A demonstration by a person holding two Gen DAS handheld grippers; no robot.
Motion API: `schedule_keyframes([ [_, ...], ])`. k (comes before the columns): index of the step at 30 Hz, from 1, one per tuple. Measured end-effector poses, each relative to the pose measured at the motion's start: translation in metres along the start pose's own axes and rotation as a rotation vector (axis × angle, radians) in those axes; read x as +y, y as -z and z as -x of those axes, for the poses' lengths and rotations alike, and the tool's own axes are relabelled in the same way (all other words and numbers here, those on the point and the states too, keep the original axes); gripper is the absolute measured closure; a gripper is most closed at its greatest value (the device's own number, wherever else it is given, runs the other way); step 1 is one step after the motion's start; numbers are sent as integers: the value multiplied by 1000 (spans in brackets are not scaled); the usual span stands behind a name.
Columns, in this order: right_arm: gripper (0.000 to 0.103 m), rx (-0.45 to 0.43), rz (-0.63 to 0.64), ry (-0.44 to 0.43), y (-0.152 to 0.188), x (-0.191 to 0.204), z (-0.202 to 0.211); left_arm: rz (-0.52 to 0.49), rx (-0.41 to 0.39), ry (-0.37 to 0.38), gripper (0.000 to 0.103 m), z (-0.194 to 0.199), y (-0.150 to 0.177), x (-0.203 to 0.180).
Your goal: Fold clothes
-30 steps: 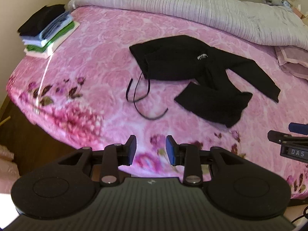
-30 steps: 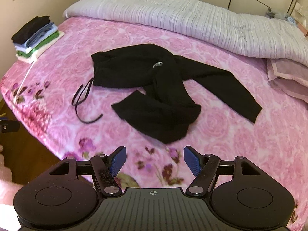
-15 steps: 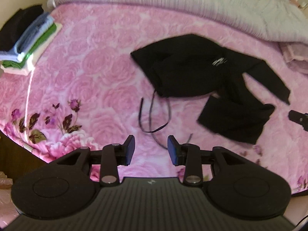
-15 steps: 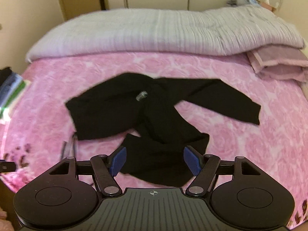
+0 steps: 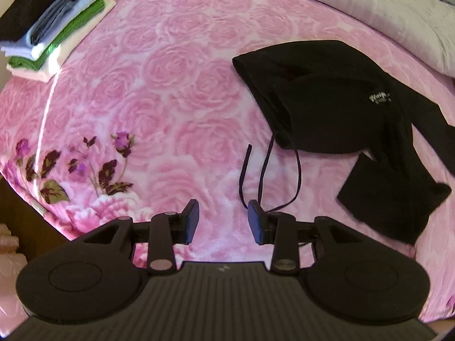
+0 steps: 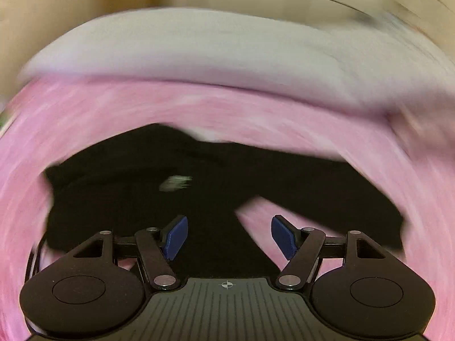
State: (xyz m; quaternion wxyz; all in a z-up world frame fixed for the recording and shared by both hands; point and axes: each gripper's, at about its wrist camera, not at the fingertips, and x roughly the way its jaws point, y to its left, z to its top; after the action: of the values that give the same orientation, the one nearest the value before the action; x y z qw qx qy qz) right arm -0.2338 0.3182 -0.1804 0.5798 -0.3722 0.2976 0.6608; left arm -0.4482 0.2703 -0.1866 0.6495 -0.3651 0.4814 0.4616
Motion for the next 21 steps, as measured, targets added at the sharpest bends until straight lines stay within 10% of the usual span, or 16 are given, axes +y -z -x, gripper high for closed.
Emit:
schedule_keyframes([
  [9, 33, 100, 821, -342, -35, 95, -61, 154, 55, 13, 70, -40, -16, -10],
  [21, 33, 57, 1087, -455, -96, 146, -158, 263, 110, -27, 70, -92, -58, 5],
])
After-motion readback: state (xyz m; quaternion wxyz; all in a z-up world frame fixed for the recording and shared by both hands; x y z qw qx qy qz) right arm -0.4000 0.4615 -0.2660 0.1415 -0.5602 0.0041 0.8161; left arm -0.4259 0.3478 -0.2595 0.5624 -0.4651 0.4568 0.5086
